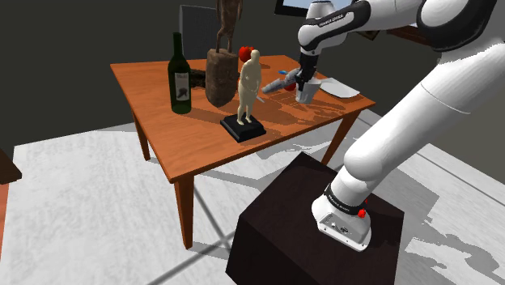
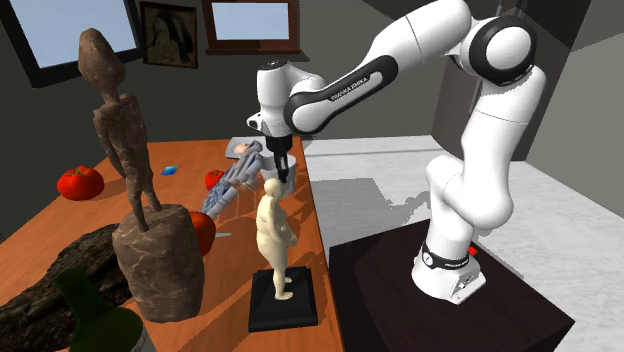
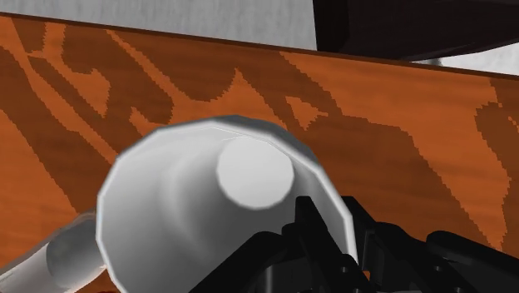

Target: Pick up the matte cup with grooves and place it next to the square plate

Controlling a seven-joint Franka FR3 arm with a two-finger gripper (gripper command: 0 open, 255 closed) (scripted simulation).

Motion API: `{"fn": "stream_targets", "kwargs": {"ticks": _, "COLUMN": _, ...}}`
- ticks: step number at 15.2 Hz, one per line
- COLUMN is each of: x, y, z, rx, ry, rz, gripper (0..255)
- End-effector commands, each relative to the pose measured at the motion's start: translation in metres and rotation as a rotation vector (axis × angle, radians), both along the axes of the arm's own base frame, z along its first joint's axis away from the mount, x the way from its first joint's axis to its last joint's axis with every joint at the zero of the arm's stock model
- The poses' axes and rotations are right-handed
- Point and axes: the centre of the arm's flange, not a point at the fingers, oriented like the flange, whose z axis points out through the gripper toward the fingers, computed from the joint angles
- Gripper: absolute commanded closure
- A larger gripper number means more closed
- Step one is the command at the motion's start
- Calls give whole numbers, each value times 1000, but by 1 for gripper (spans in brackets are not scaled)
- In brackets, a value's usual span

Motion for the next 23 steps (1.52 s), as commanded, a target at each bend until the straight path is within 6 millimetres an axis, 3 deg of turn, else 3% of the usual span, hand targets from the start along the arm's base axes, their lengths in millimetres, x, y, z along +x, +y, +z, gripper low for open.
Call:
{"fn": "stream_targets", "kwargs": {"ticks": 1, "x": 0, "y": 0, "z": 10, "rx": -1, "ry": -1, "rz": 0, "gripper": 255}}
{"fn": "stream_targets", "kwargs": {"ticks": 18, "x": 0, "y": 0, "z": 100, "rx": -1, "ry": -1, "rz": 0, "gripper": 255}}
{"fn": "stream_targets", "kwargs": {"ticks": 23, "x": -18, "y": -64, "z": 100, "rx": -1, "ry": -1, "rz": 0, "gripper": 255}}
